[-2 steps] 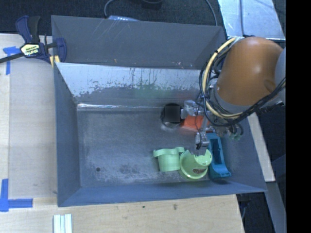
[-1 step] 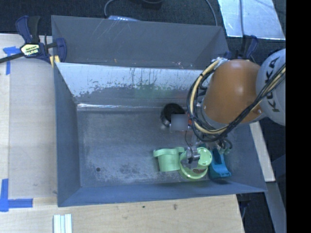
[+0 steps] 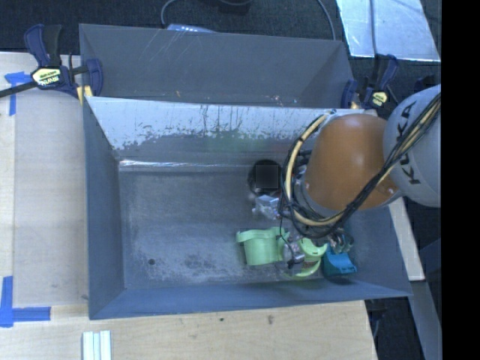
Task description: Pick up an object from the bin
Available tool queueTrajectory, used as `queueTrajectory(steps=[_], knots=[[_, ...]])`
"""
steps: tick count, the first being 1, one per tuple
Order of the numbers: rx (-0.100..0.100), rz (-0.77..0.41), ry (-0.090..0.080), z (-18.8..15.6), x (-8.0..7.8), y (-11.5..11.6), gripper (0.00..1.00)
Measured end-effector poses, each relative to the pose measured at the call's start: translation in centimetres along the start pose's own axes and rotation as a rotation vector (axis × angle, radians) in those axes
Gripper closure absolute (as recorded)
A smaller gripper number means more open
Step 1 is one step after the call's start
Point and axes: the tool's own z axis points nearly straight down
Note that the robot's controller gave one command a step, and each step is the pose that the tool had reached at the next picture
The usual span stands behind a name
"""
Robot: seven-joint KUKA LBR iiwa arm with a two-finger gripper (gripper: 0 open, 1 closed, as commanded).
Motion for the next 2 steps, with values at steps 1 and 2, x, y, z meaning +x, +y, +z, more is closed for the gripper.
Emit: queueTrajectory(steps=[1, 2], knots=[[0.004, -0.159, -0.008, 3.41, -1.44, 1.04, 1.0], [0.004, -0.159, -0.008, 3.4, -1.44, 1.04, 1.0]])
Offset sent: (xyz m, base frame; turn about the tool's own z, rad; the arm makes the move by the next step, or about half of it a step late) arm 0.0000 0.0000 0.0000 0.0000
